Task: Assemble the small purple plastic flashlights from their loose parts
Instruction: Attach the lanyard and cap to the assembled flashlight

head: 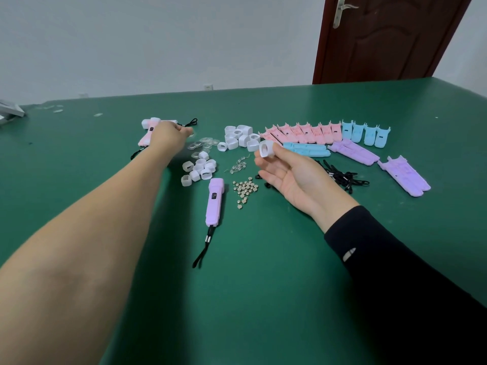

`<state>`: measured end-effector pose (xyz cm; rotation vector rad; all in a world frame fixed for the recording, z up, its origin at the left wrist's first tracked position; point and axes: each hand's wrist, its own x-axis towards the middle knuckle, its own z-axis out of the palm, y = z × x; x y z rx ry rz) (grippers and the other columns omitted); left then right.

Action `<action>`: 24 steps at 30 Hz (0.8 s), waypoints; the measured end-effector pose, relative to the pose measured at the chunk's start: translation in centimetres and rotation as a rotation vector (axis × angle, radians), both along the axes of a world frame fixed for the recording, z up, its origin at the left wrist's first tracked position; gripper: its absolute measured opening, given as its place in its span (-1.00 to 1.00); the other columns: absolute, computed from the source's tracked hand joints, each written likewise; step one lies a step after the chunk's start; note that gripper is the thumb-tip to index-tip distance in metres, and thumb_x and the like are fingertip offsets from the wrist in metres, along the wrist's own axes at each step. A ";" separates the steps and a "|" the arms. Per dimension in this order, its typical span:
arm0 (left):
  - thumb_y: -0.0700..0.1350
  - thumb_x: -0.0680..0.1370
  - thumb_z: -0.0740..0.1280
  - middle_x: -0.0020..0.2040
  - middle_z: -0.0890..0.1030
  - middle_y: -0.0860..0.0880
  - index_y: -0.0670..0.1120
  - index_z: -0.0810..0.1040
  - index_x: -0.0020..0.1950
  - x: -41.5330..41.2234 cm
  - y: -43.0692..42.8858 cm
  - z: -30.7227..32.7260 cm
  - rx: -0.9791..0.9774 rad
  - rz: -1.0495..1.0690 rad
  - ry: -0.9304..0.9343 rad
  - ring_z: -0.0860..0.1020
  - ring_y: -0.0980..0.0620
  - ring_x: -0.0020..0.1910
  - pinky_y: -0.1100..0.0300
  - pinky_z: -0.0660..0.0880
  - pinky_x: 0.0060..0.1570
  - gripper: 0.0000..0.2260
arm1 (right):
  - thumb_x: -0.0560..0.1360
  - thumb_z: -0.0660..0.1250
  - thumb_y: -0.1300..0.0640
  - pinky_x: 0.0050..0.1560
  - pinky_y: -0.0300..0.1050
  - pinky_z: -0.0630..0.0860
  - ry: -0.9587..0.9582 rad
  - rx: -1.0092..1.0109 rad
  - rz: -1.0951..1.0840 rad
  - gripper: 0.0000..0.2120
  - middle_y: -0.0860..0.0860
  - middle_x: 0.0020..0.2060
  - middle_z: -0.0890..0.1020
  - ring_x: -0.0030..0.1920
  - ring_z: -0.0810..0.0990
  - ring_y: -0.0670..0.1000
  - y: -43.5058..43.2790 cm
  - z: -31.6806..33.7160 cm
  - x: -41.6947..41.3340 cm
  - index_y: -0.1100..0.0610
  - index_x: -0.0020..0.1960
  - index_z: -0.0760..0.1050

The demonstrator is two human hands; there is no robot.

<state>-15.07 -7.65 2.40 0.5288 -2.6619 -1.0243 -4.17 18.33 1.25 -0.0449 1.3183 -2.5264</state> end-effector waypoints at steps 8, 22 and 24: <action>0.01 0.64 0.23 -0.03 0.49 -0.12 -0.28 0.56 0.23 0.1 -0.4 0.6 -0.009 -0.061 0.005 0.39 0.07 -0.31 0.26 0.33 -0.27 -0.62 | 0.59 0.27 0.17 -0.18 -0.19 0.62 -0.001 -0.016 -0.063 -0.87 0.07 -0.17 0.72 -0.16 0.70 -0.03 0.5 0.1 -0.2 0.19 -0.01 0.56; 0.07 0.58 0.28 -0.26 0.48 0.01 -0.03 0.57 -0.15 2.3 1.1 2.1 0.278 -0.103 0.132 0.32 0.01 -0.33 0.19 0.30 -0.23 -0.78 | 0.60 0.24 0.14 -0.20 -0.17 0.62 -0.018 -0.054 -0.161 -0.86 0.04 -0.23 0.71 -0.23 0.69 -0.05 1.1 0.5 -0.3 0.19 0.04 0.52; 0.04 0.59 0.31 -0.27 0.52 0.03 -0.04 0.60 -0.12 3.3 1.3 2.5 0.367 -0.162 0.177 0.37 0.07 -0.36 0.24 0.34 -0.27 -0.81 | 0.59 0.25 0.14 -0.21 -0.17 0.62 -0.024 -0.059 -0.183 -0.87 0.04 -0.24 0.71 -0.25 0.68 -0.05 1.2 0.5 -0.3 0.18 0.02 0.53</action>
